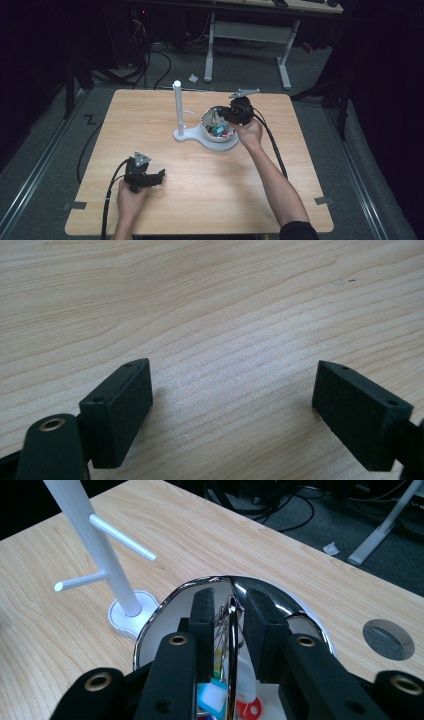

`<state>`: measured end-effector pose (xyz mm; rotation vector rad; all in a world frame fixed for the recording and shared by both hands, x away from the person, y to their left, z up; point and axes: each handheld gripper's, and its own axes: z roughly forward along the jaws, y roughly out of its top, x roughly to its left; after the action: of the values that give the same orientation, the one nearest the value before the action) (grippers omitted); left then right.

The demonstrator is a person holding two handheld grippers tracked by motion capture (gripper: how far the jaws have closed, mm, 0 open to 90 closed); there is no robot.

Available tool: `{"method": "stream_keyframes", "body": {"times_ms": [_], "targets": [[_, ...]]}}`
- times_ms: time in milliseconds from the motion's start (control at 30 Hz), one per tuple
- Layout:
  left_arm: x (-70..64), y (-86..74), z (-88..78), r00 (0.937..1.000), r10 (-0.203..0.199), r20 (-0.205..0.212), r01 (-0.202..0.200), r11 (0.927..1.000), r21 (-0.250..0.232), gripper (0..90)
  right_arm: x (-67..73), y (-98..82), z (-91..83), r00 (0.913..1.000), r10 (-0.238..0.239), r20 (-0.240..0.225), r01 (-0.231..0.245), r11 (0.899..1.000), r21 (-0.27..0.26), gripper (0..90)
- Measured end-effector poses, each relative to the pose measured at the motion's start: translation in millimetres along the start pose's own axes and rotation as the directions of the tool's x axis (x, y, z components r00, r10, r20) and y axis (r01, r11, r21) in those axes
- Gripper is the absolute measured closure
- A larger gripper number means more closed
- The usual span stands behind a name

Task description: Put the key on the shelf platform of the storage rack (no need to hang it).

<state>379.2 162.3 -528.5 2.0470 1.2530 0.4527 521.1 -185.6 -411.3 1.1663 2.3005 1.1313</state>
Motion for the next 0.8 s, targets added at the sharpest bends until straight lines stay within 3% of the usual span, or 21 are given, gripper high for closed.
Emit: {"method": "stream_keyframes", "body": {"times_ms": [167,300,467,667,800], "targets": [[0.0,0.0,-0.1,1.0,0.0,0.002,0.0,1.0,0.001,17.0,-1.5,-0.8,1.1,1.0,0.0,-0.001,0.0,1.0,0.009,73.9],[0.0,0.0,-0.1,1.0,0.0,0.0,0.0,1.0,0.001,17.0,0.1,-2.1,1.4,0.9999,-0.013,-0.01,0.013,1.0,0.022,81.1],[0.0,0.0,-0.1,1.0,0.0,0.001,0.0,1.0,0.001,17.0,13.1,-2.4,5.7,0.9953,-0.096,0.009,0.096,0.995,0.032,86.1],[0.0,-0.1,-0.1,1.0,0.001,0.002,-0.001,1.0,0.0,17.0,16.3,-5.3,17.8,0.997,-0.077,-0.013,0.077,0.996,0.051,81.0],[0.0,-0.1,-0.1,1.0,0.001,0.003,-0.001,1.0,0.0,17.0,14.5,-8.2,18.3,0.998,-0.058,-0.025,0.06,0.996,0.061,72.3]]}}
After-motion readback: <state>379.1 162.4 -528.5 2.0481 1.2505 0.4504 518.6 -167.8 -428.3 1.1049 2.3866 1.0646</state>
